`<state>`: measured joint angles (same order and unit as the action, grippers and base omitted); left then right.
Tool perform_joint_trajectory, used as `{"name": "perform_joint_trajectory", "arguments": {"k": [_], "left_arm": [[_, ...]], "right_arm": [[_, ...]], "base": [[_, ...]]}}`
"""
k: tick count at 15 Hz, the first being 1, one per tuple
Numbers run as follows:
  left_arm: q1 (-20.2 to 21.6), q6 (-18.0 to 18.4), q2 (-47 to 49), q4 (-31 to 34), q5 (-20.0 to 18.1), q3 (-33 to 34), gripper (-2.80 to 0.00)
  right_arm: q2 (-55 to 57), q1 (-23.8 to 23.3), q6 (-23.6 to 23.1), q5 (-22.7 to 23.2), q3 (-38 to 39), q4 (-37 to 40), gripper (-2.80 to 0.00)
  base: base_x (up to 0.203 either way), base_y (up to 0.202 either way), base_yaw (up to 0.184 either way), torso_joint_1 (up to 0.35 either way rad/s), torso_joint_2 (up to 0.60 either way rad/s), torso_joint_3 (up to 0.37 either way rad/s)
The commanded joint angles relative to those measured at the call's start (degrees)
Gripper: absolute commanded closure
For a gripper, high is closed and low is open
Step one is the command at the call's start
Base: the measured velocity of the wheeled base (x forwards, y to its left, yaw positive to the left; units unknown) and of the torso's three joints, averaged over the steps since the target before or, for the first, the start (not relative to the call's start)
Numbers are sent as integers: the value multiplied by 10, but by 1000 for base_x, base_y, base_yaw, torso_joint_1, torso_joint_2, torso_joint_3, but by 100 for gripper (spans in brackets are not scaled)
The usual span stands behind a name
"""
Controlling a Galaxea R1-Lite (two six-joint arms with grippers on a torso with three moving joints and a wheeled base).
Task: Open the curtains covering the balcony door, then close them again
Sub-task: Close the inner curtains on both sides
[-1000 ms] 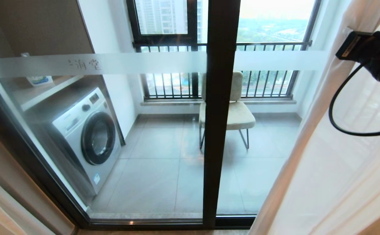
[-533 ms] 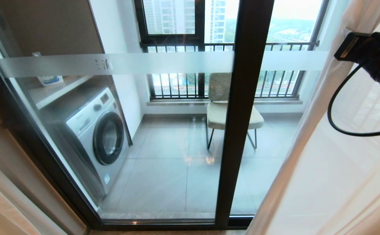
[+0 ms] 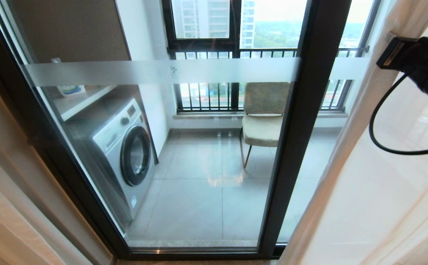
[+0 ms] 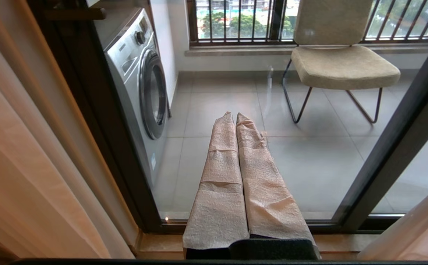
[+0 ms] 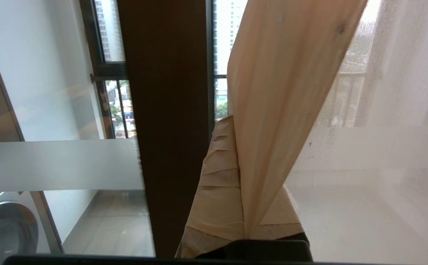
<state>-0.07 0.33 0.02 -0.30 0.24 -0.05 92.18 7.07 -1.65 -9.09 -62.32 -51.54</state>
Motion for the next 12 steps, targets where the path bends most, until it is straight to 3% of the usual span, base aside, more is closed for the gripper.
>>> {"name": "perform_joint_trajectory", "arguments": {"k": [1,8,12], "left_arm": [[0,1,0,0,0,0,0],[0,1,0,0,0,0,0],[0,1,0,0,0,0,0]], "right_arm": [[-2,0,0,-1,0,-3,0],[-10,0,0,-1,0,-1,0],[-12,0,0,-1,-1,0,0]], "base": [[0,192,-1,2,6,3],[0,186,1,3,4,1],[0,24,1,2,-1,1]]}}
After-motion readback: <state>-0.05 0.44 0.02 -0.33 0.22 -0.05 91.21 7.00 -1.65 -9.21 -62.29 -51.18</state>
